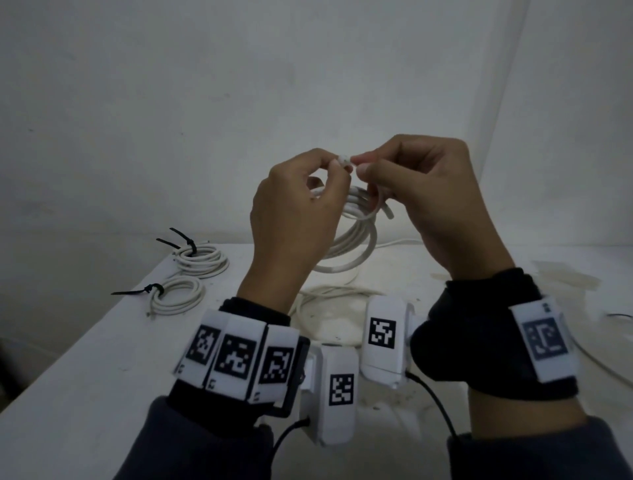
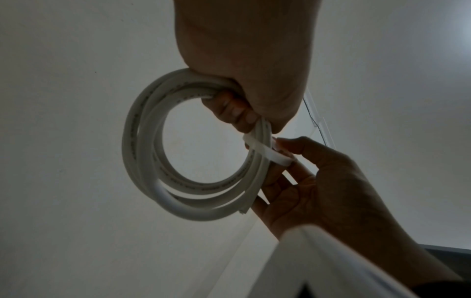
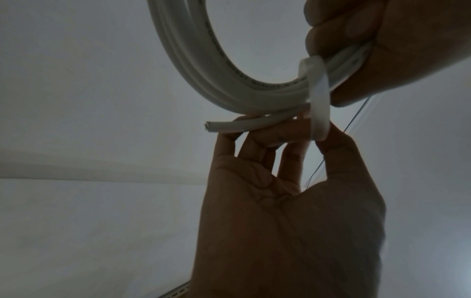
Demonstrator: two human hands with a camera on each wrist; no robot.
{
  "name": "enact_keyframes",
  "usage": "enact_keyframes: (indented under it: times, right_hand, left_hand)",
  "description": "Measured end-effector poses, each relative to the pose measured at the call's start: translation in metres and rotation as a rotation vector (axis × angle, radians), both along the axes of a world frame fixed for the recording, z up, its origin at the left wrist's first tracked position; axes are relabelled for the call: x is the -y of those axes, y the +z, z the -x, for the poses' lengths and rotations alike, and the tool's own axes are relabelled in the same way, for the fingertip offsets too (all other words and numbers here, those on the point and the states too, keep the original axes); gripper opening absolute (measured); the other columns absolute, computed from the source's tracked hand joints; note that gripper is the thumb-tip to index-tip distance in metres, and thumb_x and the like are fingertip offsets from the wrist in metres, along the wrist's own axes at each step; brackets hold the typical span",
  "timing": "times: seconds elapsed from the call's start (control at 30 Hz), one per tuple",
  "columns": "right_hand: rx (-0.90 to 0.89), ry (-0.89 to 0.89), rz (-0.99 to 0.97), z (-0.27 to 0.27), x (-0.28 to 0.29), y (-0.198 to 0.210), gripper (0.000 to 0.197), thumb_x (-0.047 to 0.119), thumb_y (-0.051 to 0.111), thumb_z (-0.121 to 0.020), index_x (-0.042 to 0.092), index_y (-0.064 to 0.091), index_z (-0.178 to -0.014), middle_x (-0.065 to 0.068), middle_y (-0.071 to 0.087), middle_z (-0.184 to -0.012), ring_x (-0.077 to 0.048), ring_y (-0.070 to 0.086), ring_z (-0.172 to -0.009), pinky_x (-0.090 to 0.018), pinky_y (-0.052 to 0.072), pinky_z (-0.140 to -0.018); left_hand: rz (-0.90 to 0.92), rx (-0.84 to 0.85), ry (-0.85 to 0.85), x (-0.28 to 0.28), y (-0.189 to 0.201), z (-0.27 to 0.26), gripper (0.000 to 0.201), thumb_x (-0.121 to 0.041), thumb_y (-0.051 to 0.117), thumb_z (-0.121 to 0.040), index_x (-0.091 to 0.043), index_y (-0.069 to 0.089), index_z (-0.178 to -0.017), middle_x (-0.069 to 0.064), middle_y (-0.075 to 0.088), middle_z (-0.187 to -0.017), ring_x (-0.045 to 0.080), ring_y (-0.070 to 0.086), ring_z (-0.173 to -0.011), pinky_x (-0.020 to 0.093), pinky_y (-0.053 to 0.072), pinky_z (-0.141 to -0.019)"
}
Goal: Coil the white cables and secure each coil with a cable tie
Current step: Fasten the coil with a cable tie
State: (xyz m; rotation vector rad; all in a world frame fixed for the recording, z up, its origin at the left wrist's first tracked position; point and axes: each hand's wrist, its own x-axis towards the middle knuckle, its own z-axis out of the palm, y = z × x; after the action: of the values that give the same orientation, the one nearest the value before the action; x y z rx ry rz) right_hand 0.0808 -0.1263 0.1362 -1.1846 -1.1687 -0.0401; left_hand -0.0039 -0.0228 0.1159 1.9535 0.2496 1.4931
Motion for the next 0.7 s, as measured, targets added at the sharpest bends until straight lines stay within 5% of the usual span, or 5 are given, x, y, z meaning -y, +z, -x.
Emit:
enact_keyframes:
  times: [0.1,0.23,0.43,0.7]
  right_hand:
    - [-0.016,0.013,0.023,-0.0010,0.0019,0.0005,0.009,-0.006,0.064,-0.084,0.000,0.071,-0.085,0.003,0.068,-0.061,-0.009,0.063,-0.056,-0.023,0.051,-0.062]
    - [-0.051,0.024,0.031,0.0001,0.0030,0.0016,0.006,-0.003,0.065,-0.084,-0.002,0.068,-0.090,-0.009,0.065,-0.063,-0.015,0.062,-0.054,-0.026,0.052,-0.061]
    - [-0.067,0.040,0.061,-0.0001,0.0008,0.0005,0.026,-0.001,0.063,-0.087,0.002,0.067,-0.112,-0.010,0.063,-0.062,-0.013,0.061,-0.056,-0.024,0.051,-0.064]
    - [-0.040,0.058,0.121,-0.0018,0.0027,0.0008,0.015,0.002,0.064,-0.087,0.000,0.069,-0.101,-0.015,0.061,-0.064,-0.016,0.060,-0.056,-0.024,0.050,-0.063]
  left_hand:
    - [-0.029,-0.016,0.023,-0.0003,0.0000,0.0007,0.027,-0.032,0.046,-0.087,-0.021,0.071,-0.087,-0.005,0.071,-0.081,0.015,0.069,-0.077,0.041,0.055,-0.067]
    - [-0.065,-0.035,0.026,-0.0001,0.0001,0.0013,0.029,-0.033,0.045,-0.088,-0.021,0.071,-0.090,-0.003,0.072,-0.082,0.018,0.070,-0.077,0.042,0.055,-0.067]
    - [-0.123,-0.071,0.062,-0.0023,0.0003,0.0038,0.030,-0.034,0.043,-0.089,-0.022,0.071,-0.093,-0.003,0.072,-0.083,0.018,0.069,-0.078,0.040,0.055,-0.069]
    - [-0.179,-0.158,0.105,-0.0016,0.0012,0.0066,0.032,-0.036,0.042,-0.090,-0.025,0.071,-0.096,-0.003,0.072,-0.079,0.017,0.068,-0.077,0.040,0.054,-0.067]
